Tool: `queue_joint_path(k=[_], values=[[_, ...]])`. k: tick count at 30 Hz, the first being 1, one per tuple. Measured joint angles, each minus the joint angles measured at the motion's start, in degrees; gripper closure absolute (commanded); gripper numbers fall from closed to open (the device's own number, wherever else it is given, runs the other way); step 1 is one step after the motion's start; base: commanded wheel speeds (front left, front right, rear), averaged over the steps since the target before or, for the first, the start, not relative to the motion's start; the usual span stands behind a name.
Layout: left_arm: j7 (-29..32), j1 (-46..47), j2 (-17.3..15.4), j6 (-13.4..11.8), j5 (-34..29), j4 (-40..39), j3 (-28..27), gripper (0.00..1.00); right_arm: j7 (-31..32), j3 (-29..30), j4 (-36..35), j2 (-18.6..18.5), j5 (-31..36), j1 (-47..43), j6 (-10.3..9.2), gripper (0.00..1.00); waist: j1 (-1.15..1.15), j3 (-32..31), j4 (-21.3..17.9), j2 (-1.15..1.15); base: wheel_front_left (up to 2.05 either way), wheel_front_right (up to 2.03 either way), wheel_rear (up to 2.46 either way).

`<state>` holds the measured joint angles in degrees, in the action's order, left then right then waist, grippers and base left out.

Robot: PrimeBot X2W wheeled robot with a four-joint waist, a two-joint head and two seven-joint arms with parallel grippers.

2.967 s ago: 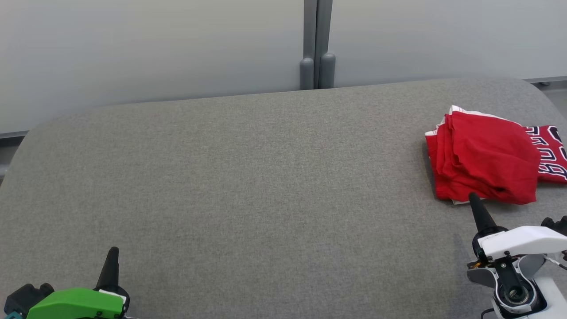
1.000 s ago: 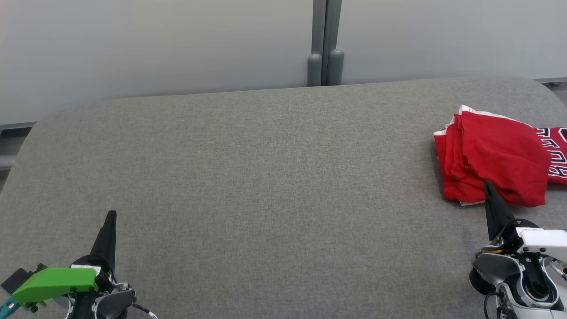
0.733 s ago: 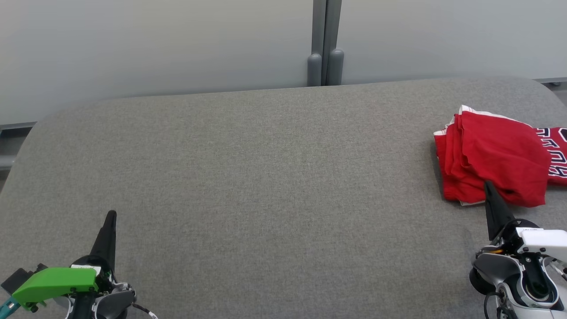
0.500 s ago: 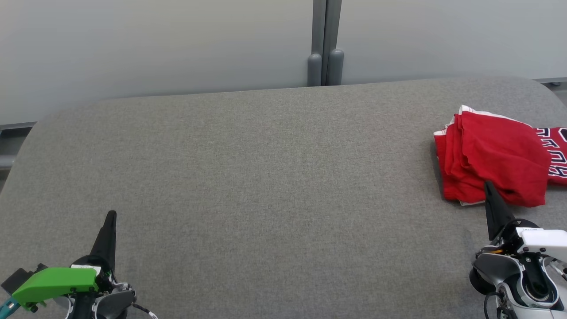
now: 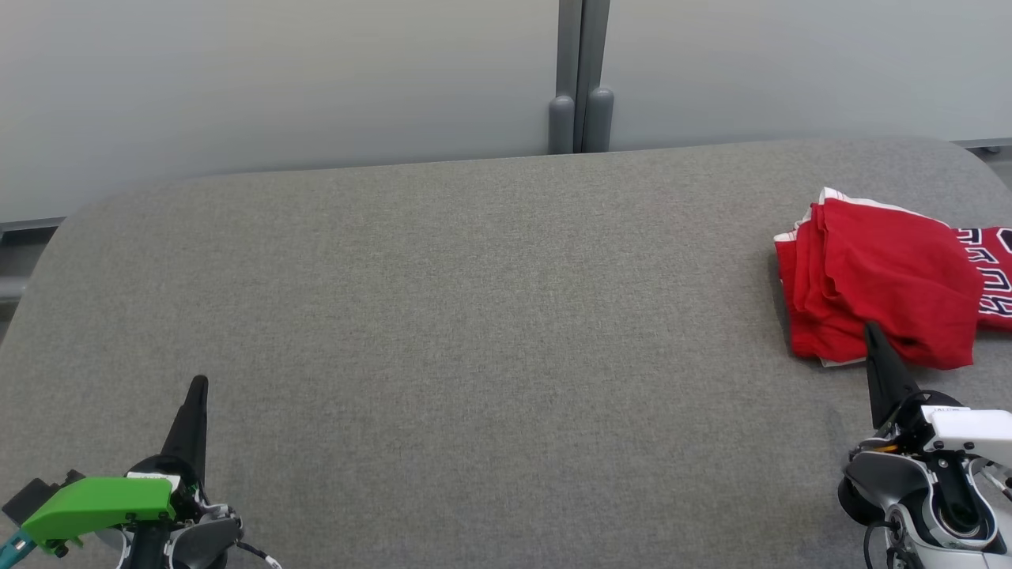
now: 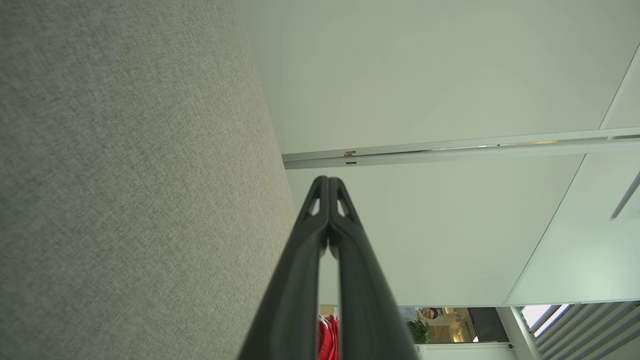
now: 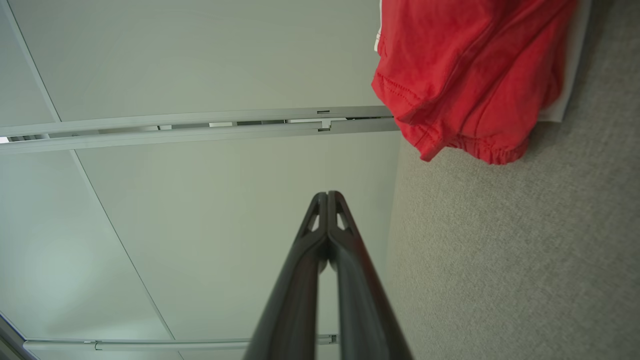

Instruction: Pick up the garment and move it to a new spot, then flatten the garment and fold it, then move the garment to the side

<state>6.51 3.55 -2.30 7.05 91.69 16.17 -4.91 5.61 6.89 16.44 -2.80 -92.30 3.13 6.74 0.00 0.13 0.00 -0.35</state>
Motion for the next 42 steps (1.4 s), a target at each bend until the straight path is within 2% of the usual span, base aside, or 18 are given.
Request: queue_joint_path(k=[42], values=[[0.0, 0.01, 0.02, 0.0, 0.0, -0.08, 0.0, 1.0, 0.0, 0.07, 0.01, 0.02, 0.0, 0.02, 0.26, 1.0, 0.0, 0.02, 0.0, 0.0, 0.0, 0.0, 0.0]])
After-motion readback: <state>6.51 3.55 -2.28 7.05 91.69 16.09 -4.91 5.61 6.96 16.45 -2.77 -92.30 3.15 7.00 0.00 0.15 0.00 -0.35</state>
